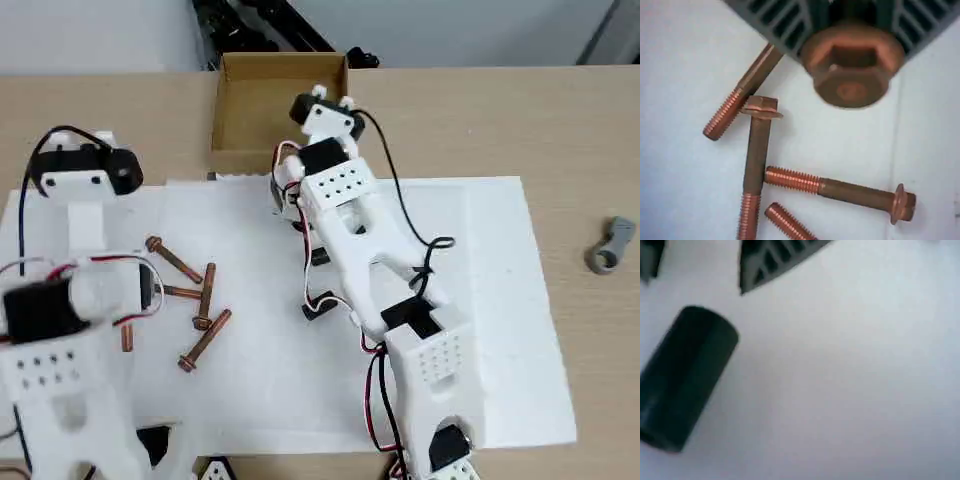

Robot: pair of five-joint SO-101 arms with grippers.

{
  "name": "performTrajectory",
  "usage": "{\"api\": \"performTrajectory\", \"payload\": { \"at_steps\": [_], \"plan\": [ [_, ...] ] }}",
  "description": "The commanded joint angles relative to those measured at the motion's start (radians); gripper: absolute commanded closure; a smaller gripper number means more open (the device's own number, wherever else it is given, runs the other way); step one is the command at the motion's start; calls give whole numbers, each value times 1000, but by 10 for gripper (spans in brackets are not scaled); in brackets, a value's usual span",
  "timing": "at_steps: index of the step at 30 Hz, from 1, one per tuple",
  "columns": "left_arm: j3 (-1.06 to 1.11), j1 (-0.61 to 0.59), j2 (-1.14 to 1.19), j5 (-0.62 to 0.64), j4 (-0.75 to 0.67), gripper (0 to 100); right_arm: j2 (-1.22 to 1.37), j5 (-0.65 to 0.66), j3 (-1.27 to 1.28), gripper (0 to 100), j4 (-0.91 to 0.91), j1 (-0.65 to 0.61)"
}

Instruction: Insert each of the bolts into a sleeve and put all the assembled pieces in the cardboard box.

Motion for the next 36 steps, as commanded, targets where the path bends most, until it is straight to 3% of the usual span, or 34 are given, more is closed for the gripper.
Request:
{"api": "performTrajectory", "payload": {
  "at_steps": [1, 20, 36],
  "plan": [
    [12, -5, -68, -9, 5, 995, 2, -14, -48, 890, -22, -5],
    [13, -5, -81, -9, 9, 995, 96, -14, -48, 890, -191, 39],
    [13, -5, -81, -9, 9, 995, 191, -14, -48, 868, -206, 53]
  ]
}}
